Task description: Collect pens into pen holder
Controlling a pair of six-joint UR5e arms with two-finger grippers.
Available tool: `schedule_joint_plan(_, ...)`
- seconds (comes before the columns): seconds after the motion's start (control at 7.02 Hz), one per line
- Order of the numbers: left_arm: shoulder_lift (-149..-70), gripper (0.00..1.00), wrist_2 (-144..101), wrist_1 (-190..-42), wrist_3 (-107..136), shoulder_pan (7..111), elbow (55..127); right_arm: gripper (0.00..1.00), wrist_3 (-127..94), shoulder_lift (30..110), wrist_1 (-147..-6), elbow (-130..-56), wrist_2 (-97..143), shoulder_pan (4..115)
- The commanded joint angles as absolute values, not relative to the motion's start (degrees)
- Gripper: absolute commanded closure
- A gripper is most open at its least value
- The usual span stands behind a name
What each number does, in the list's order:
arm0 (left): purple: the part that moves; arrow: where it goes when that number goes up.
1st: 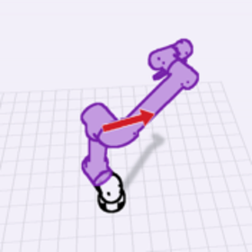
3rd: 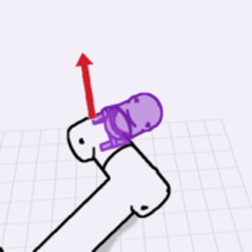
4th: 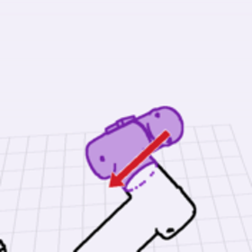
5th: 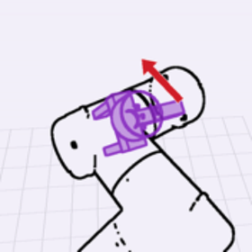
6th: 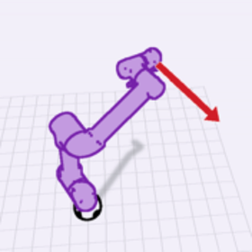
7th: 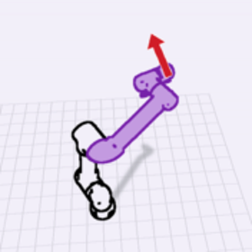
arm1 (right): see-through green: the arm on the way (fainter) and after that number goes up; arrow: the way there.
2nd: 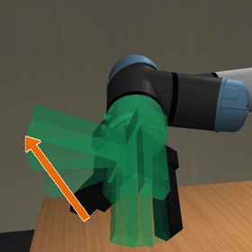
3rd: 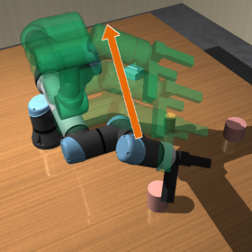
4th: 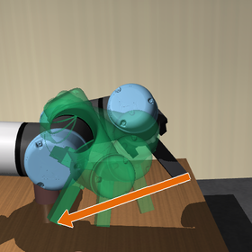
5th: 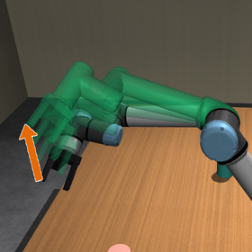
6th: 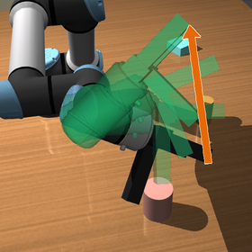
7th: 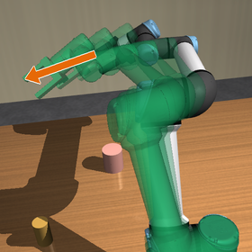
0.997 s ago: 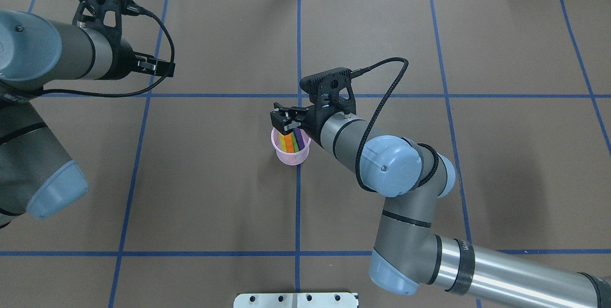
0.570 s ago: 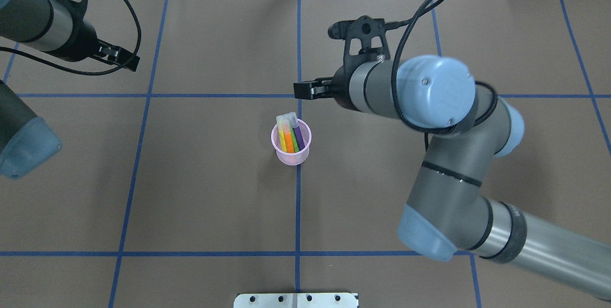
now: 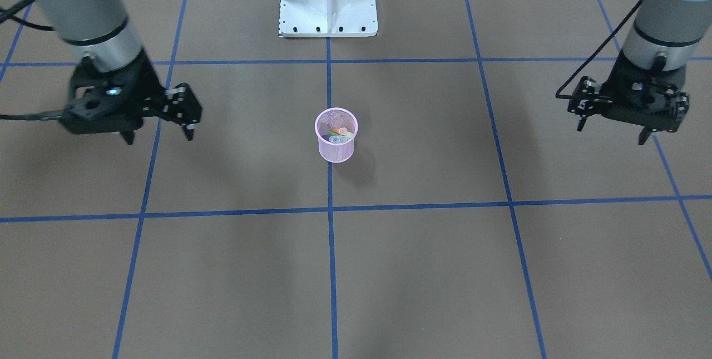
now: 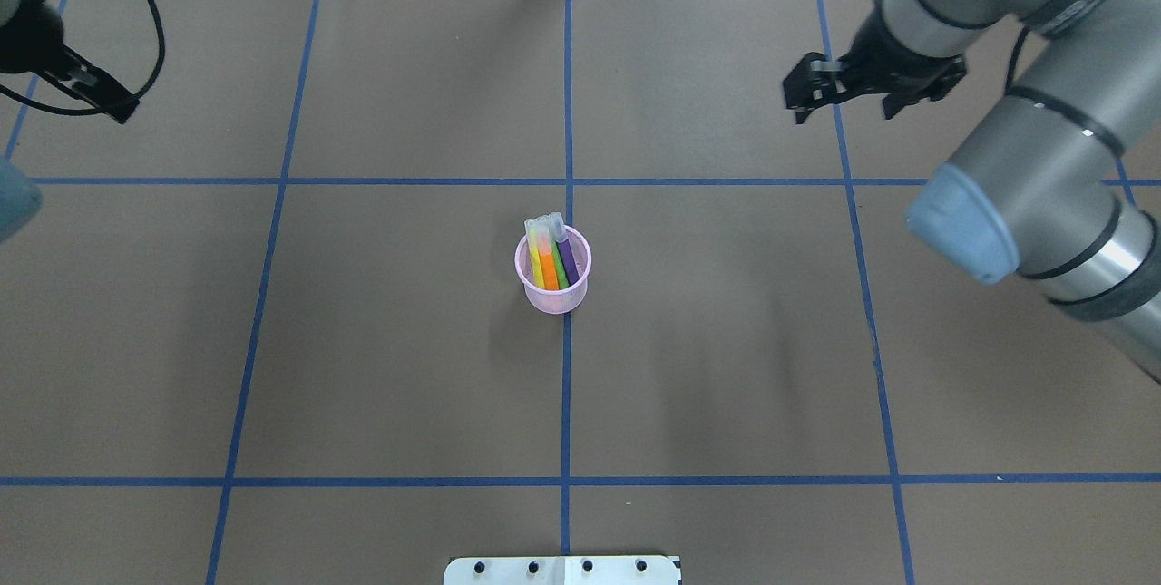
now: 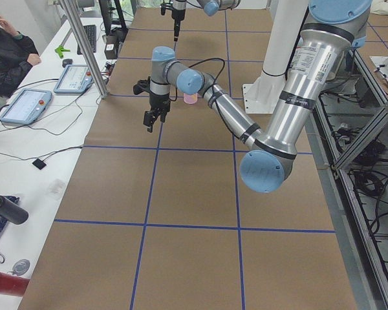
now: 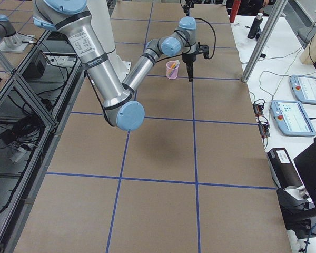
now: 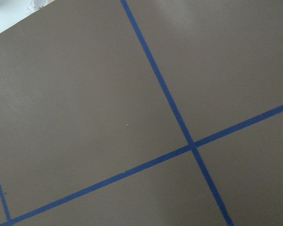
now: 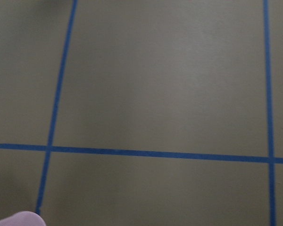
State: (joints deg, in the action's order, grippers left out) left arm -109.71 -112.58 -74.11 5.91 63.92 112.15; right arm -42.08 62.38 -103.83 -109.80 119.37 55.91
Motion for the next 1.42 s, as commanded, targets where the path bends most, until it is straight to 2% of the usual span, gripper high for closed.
schedule_joint_plan(0.0,-106.8,0.00,-118.4,-73.0,-1.1,71.2,111.8,0.00,-29.7,69.4,-104.4,-106.5,126.0,64.2)
schedule_joint_plan(0.14,-106.6,0.00,-119.0,-73.6,0.3,71.1,111.8,0.00,-29.4,69.1,-104.4,-106.6,123.3,66.2)
schedule_joint_plan(0.28,-105.4,0.00,-119.0,-76.6,-0.1,71.4,112.1,0.00,-28.9,72.4,-104.2,-106.4,123.0,66.6)
schedule_joint_plan(0.57,-102.0,0.00,-119.4,-84.0,0.4,72.9,108.0,0.00,-28.0,74.5,-104.1,-103.2,123.2,67.8)
schedule_joint_plan(1.0,-101.6,0.00,-119.2,-84.3,-0.1,73.9,101.8,0.00,-21.0,77.7,-104.2,-102.0,128.7,75.5)
schedule_joint_plan(1.28,-98.5,0.00,-125.3,-84.5,-8.4,82.0,98.9,0.00,-9.6,80.1,-104.1,-97.5,134.0,82.8)
